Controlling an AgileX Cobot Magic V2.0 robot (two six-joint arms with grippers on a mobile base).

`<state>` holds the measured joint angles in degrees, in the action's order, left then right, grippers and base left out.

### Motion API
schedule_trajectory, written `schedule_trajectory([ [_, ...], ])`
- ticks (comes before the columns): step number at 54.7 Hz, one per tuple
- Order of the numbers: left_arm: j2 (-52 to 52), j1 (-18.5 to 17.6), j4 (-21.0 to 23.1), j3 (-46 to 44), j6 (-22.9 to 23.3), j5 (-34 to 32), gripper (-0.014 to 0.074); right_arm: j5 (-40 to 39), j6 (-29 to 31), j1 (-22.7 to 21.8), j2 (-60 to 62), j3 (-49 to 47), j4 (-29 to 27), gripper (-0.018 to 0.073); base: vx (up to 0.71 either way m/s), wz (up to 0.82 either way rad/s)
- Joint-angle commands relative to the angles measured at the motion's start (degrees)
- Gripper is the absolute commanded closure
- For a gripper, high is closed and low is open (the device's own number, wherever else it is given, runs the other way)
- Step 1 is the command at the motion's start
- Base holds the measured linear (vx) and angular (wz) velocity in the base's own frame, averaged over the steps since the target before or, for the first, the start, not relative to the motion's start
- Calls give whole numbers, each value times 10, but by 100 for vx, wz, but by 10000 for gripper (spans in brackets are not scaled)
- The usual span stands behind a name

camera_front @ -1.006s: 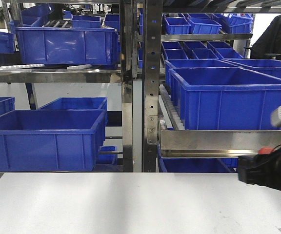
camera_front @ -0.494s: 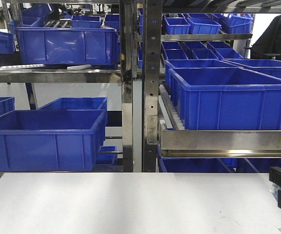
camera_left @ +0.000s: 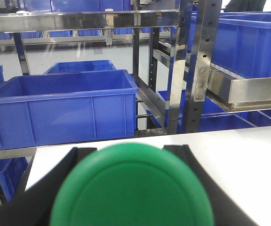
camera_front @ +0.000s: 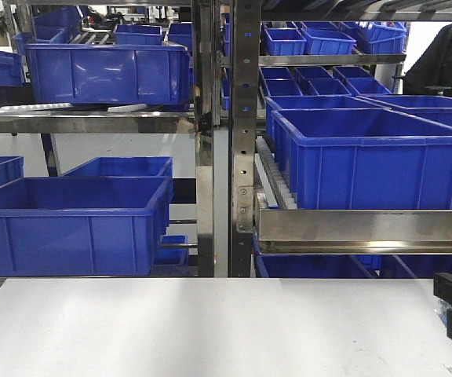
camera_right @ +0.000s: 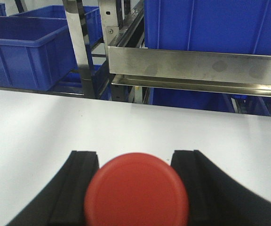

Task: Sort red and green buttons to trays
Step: 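Lift both held buttons up off the table, then drive the base to the green and red trays holding both buttons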

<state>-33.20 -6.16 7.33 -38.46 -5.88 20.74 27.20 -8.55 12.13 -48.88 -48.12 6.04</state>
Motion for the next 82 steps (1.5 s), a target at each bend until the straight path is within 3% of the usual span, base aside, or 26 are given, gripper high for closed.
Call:
schedule_trajectory([
  [1, -1, -4, 6, -17, 4, -46, 599, -49, 2, -2, 5, -18, 9, 568, 0, 0],
  [82, -1, -4, 6, -17, 4, -46, 599, -49, 2, -2, 5, -18, 9, 568, -6, 3],
])
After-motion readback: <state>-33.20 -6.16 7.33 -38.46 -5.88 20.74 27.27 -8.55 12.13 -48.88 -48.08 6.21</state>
